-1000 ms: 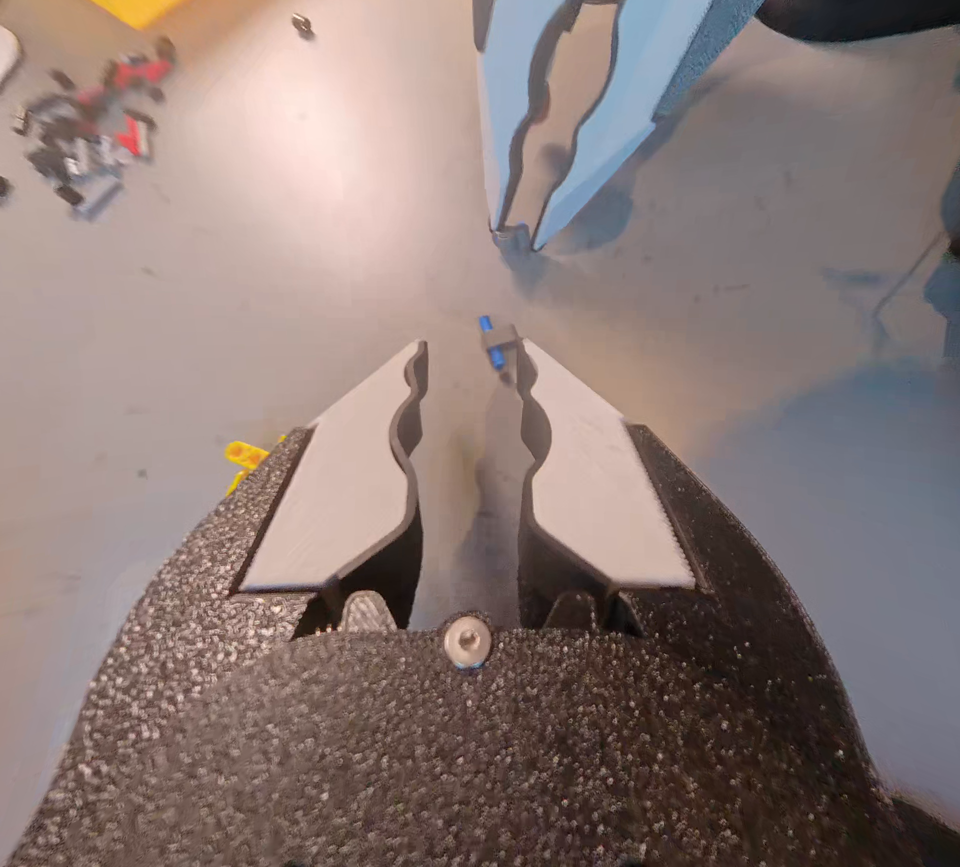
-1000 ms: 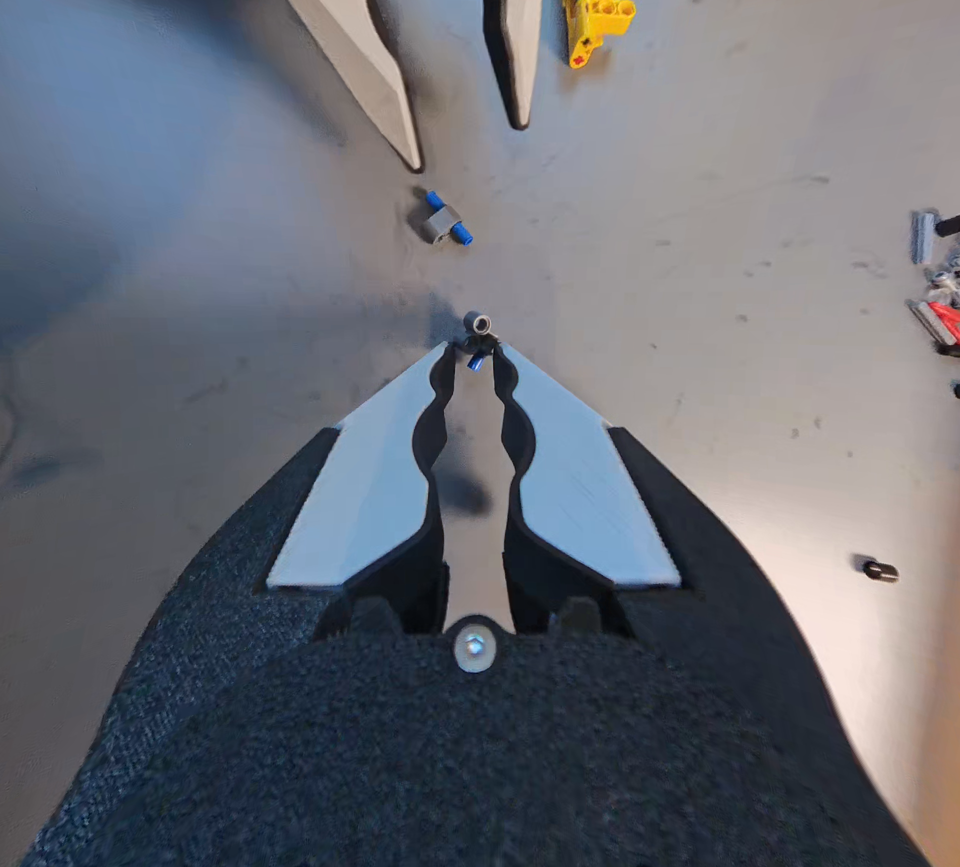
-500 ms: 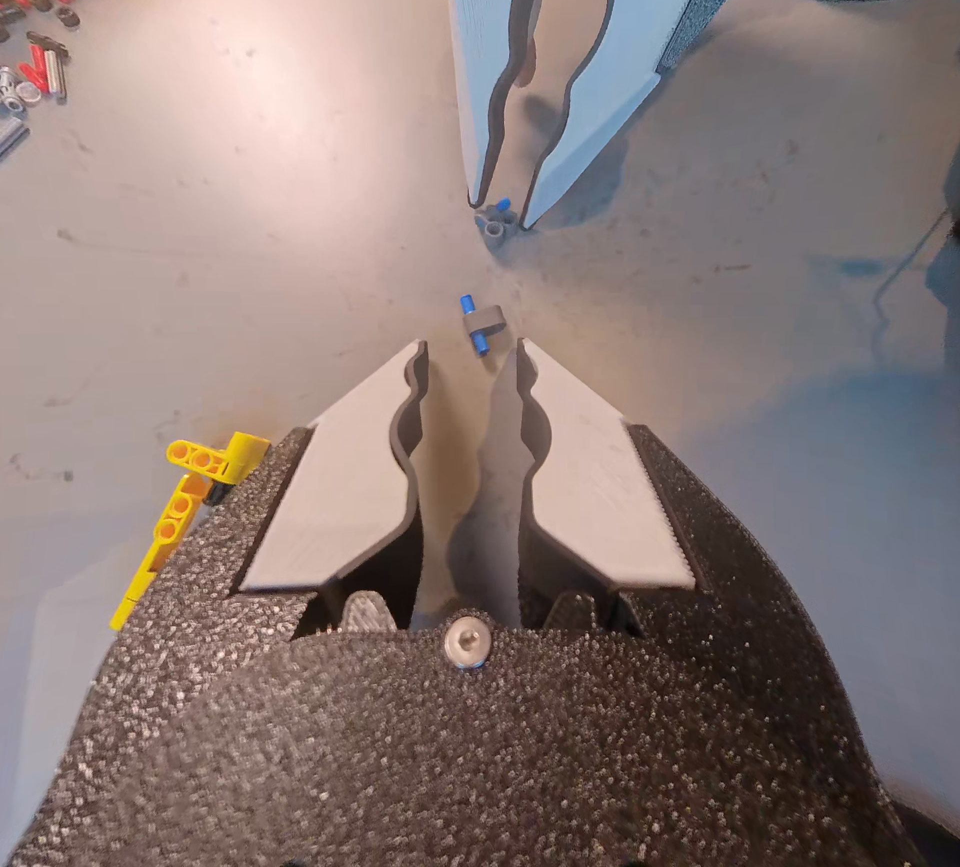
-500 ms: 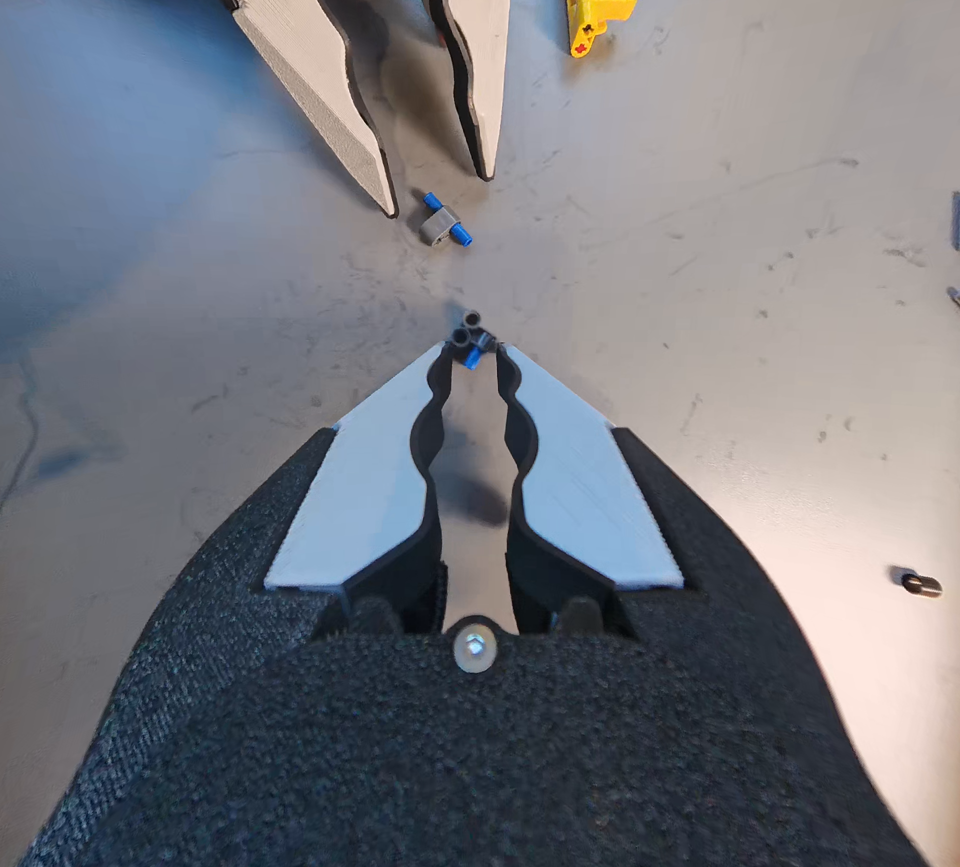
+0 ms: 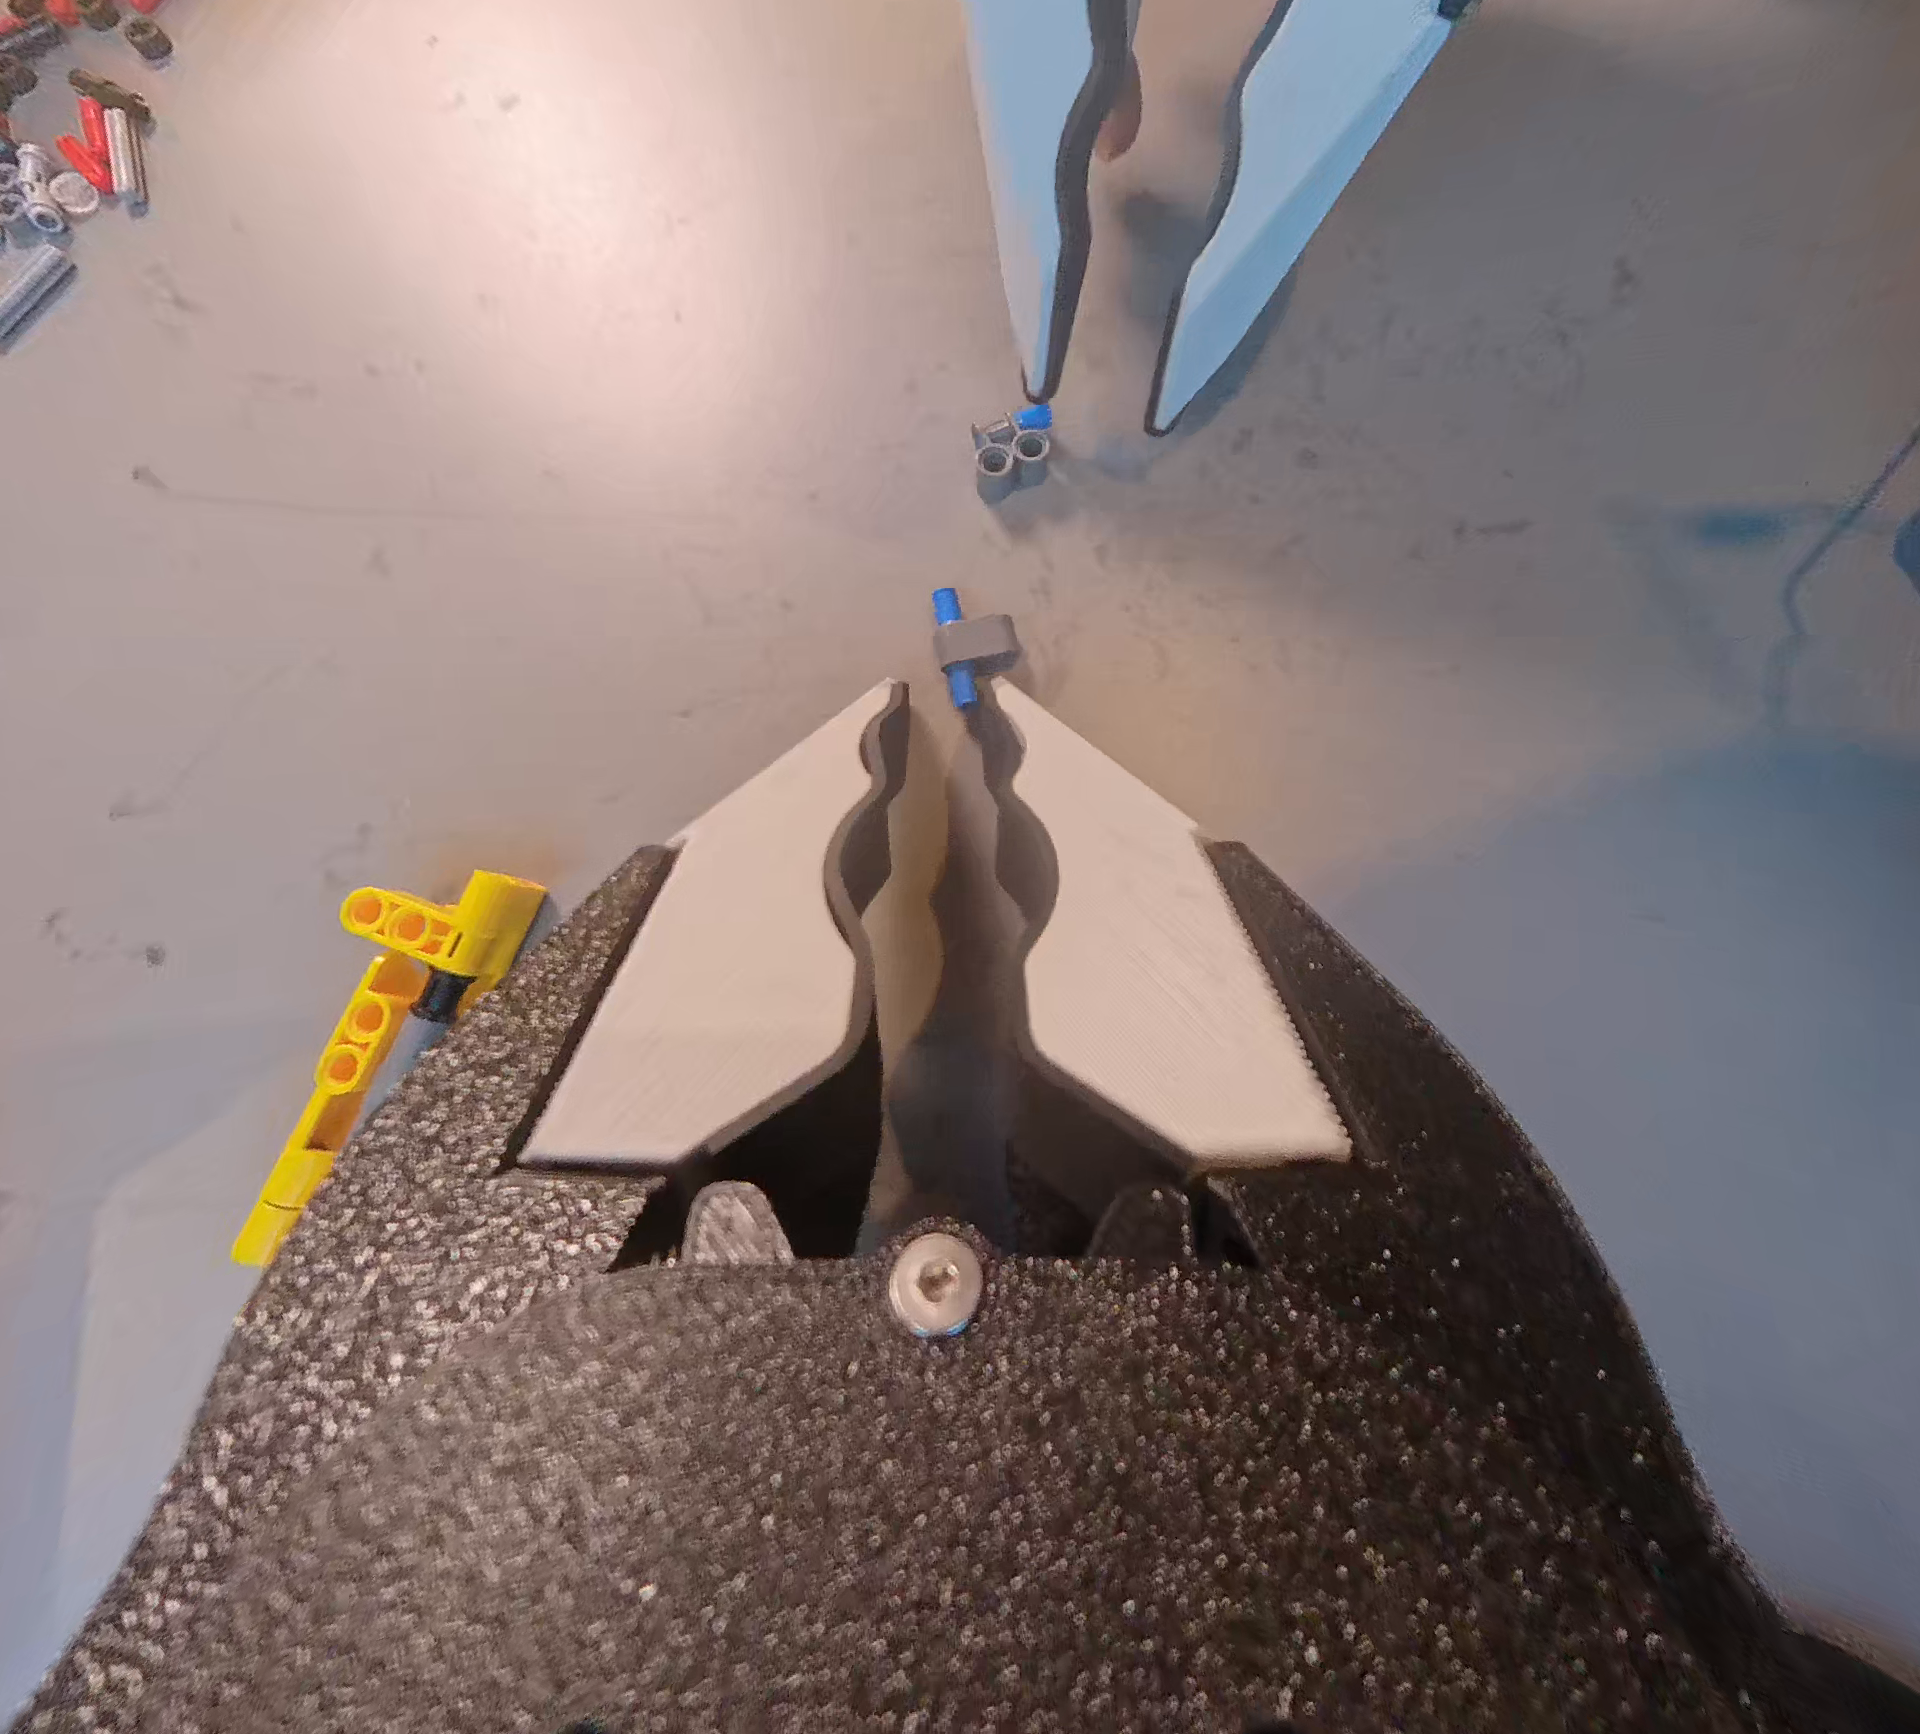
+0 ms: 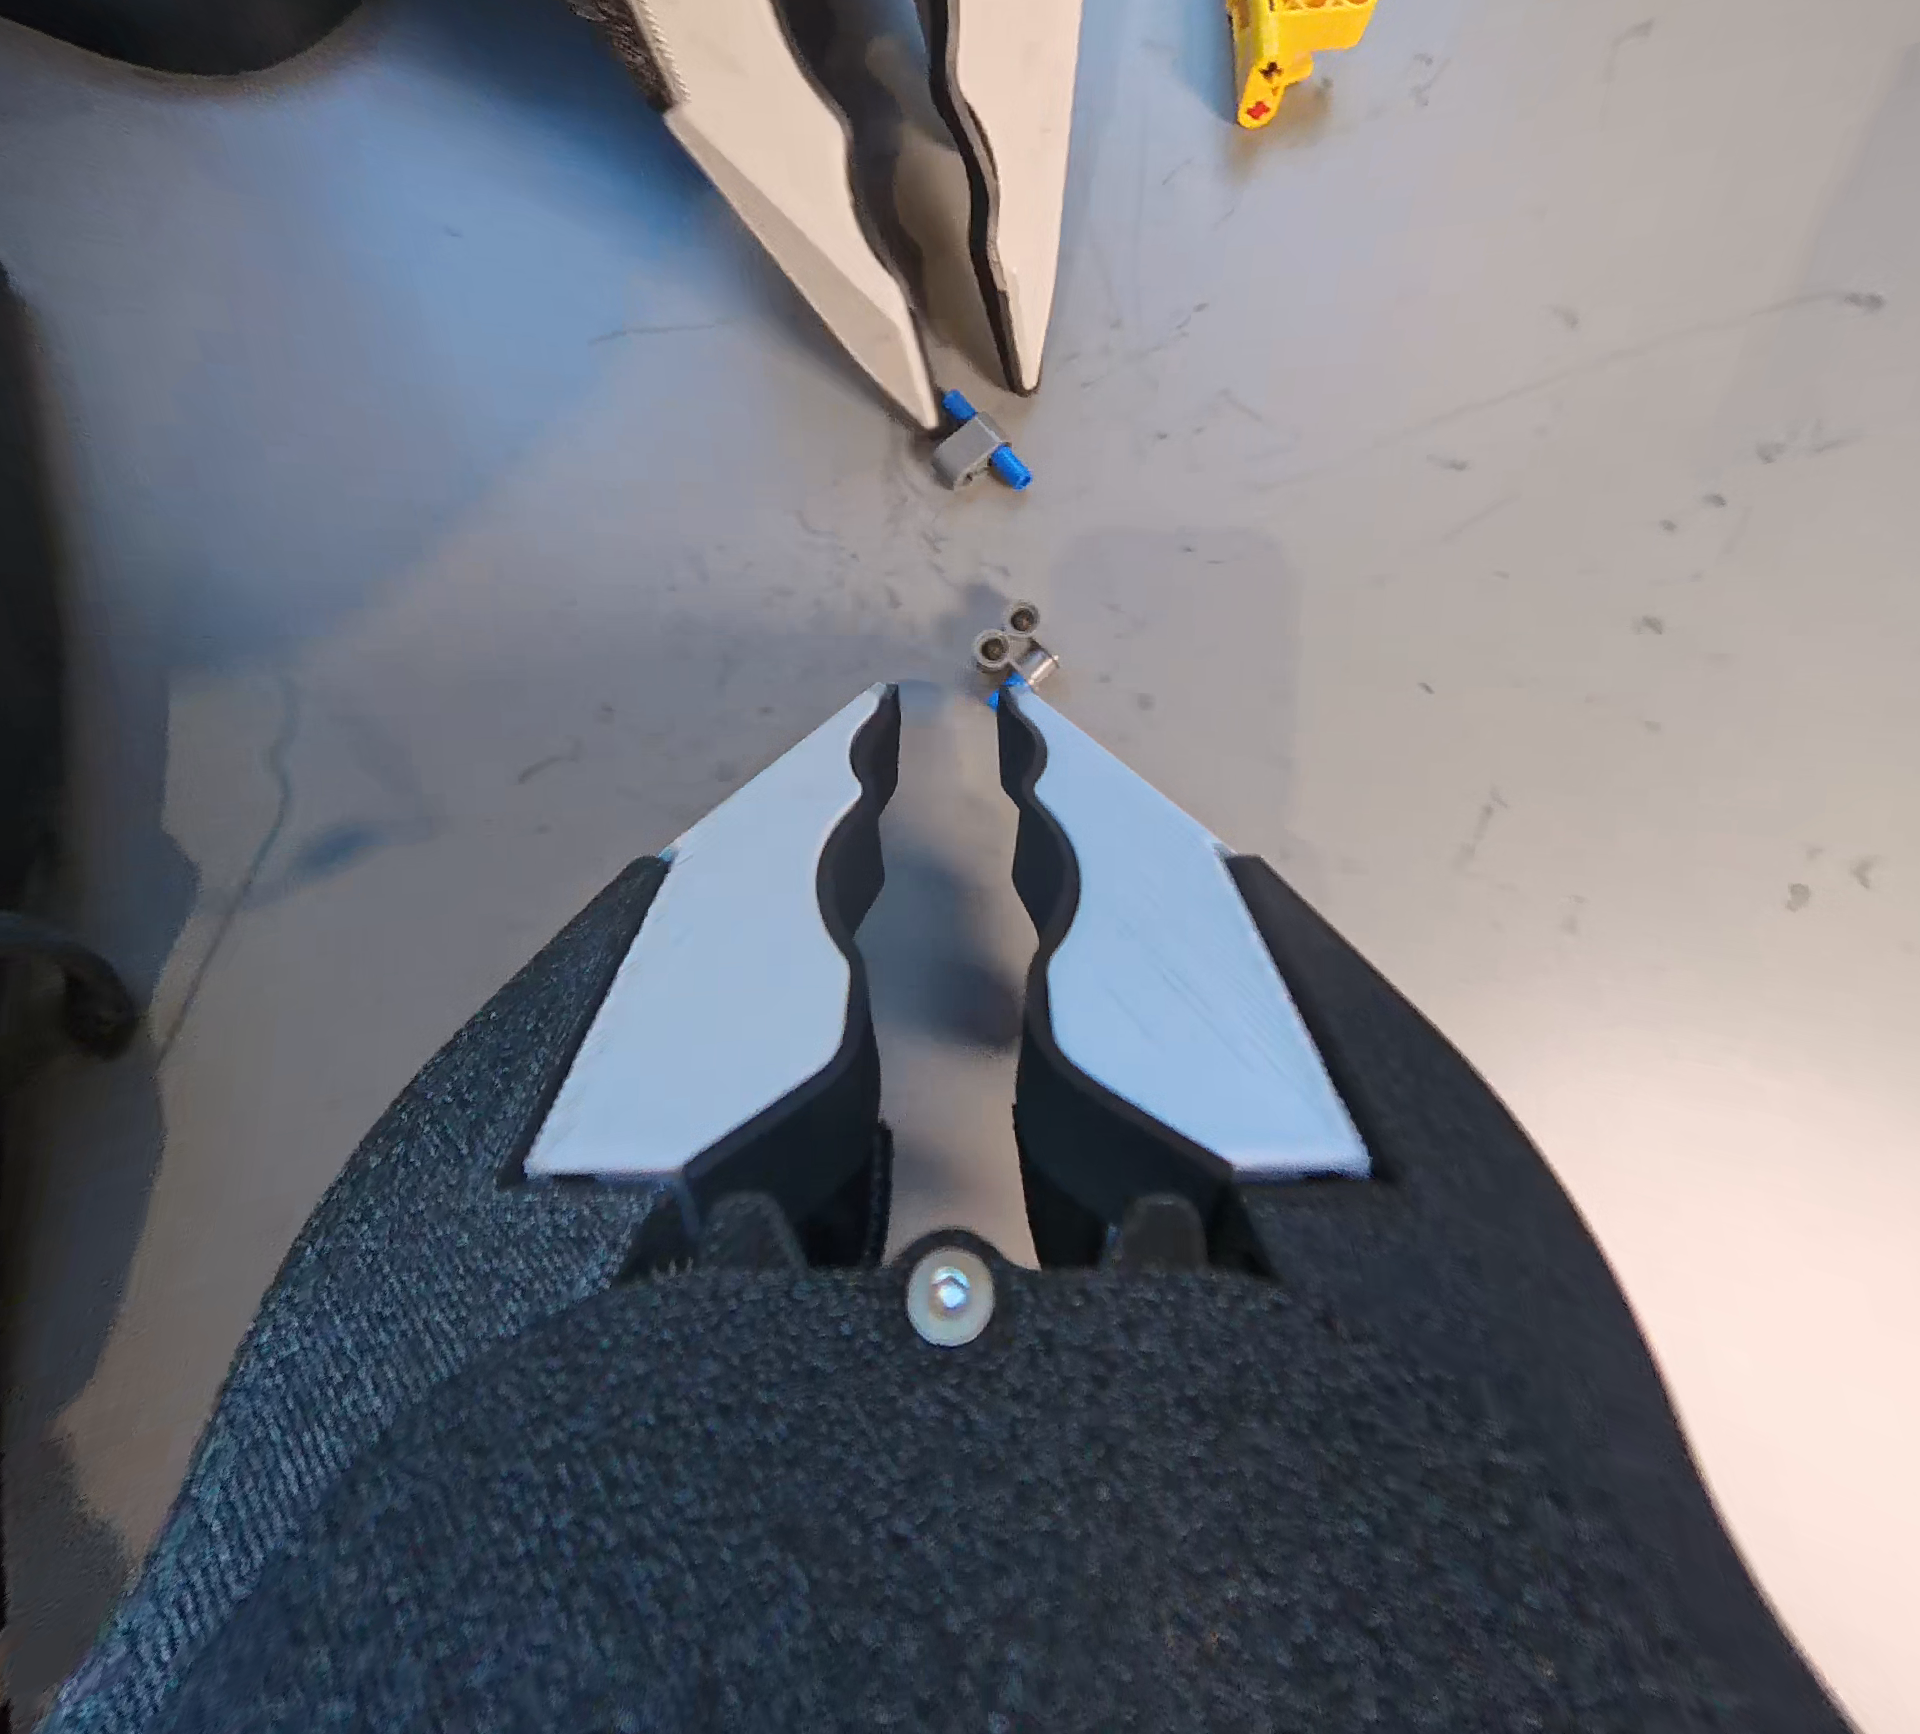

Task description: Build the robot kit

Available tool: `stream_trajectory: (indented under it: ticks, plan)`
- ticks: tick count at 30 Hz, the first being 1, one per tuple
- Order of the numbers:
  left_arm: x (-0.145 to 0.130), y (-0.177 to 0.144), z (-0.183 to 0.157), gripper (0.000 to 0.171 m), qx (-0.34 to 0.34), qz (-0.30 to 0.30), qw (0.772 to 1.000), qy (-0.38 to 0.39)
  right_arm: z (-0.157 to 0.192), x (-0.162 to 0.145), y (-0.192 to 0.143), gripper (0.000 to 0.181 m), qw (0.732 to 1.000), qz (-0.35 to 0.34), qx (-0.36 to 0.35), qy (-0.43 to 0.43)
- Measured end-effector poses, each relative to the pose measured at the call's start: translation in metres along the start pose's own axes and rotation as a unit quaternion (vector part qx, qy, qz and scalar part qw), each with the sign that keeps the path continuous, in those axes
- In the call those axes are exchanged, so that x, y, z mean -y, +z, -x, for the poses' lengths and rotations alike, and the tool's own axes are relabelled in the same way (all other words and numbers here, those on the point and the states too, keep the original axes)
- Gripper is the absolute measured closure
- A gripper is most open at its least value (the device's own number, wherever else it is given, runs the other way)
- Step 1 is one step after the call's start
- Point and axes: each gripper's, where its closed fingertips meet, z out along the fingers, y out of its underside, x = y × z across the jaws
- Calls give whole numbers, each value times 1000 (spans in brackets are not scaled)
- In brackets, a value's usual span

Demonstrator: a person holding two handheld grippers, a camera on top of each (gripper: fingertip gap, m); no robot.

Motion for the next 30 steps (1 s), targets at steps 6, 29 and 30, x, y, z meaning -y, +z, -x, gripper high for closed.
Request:
stream_trajectory:
  ticks: [6, 29, 30]
  plan:
    - [0, 1, 3, 168, 13, 1, 1000, 17, -12, 7, -10, 163, 999, -37, -17, -1]
    - [95, -52, -10, 154, -102, -288, 940, -152, -7, 81, -47, 166, 937, -266, -134, -182]
    - [99, -54, -9, 152, -117, -306, 928, -179, -9, 85, -52, 166, 928, -275, -156, -197]
